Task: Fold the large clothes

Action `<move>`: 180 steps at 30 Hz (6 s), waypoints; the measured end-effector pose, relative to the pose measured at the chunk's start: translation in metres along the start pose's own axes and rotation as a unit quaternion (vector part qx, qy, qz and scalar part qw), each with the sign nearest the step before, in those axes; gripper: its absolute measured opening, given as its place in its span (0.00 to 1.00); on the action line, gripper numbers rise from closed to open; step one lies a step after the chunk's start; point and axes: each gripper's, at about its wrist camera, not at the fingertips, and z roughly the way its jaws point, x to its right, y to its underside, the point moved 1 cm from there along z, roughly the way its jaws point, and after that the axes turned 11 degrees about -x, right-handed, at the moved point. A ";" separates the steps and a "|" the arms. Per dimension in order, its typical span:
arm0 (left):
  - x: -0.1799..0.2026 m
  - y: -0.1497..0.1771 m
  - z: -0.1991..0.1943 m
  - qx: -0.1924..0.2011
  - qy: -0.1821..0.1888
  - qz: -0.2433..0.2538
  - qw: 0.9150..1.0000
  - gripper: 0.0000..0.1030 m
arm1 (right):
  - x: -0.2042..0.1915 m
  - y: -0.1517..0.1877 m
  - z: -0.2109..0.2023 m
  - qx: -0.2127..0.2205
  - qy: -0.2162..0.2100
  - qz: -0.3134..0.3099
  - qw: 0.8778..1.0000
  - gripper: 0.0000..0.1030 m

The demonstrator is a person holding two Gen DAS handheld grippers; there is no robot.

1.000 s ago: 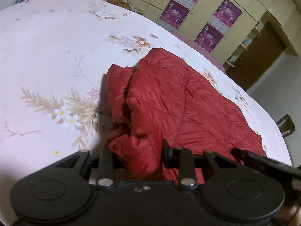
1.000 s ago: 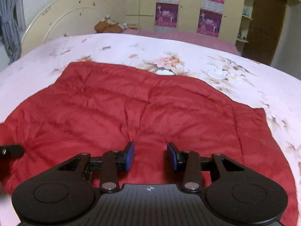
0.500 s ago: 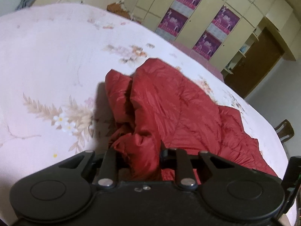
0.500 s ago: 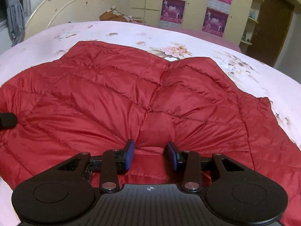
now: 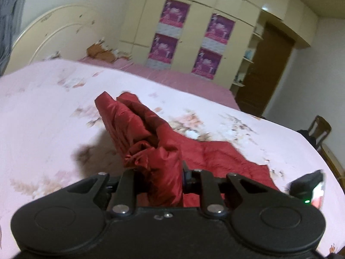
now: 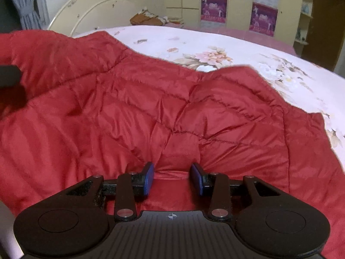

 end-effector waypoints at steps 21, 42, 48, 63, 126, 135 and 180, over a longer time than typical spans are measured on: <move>0.154 0.065 0.072 -0.089 0.114 0.195 0.970 0.19 | 0.108 0.105 -0.104 0.007 0.079 0.121 0.990 0.39; 0.164 0.057 0.026 -0.075 0.110 0.213 0.968 0.84 | 0.136 0.099 -0.172 0.076 0.095 0.192 0.974 0.77; 0.124 0.036 0.003 -0.037 0.092 0.179 0.979 0.86 | 0.131 0.078 -0.166 0.090 0.049 0.212 0.972 0.77; 0.040 0.034 0.071 -0.093 -0.001 0.134 0.987 0.61 | 0.125 0.047 -0.097 0.032 -0.060 0.291 0.954 0.77; 0.109 0.037 0.113 -0.146 0.060 0.256 0.954 0.51 | 0.112 0.131 -0.140 -0.006 0.054 0.266 0.963 0.32; 0.120 0.003 0.100 -0.105 0.054 0.239 0.964 0.55 | 0.136 0.073 -0.183 0.094 0.058 0.235 0.966 0.32; 0.141 -0.014 0.201 -0.126 -0.035 0.194 0.972 0.68 | 0.191 0.010 -0.043 0.067 0.065 0.215 0.972 0.32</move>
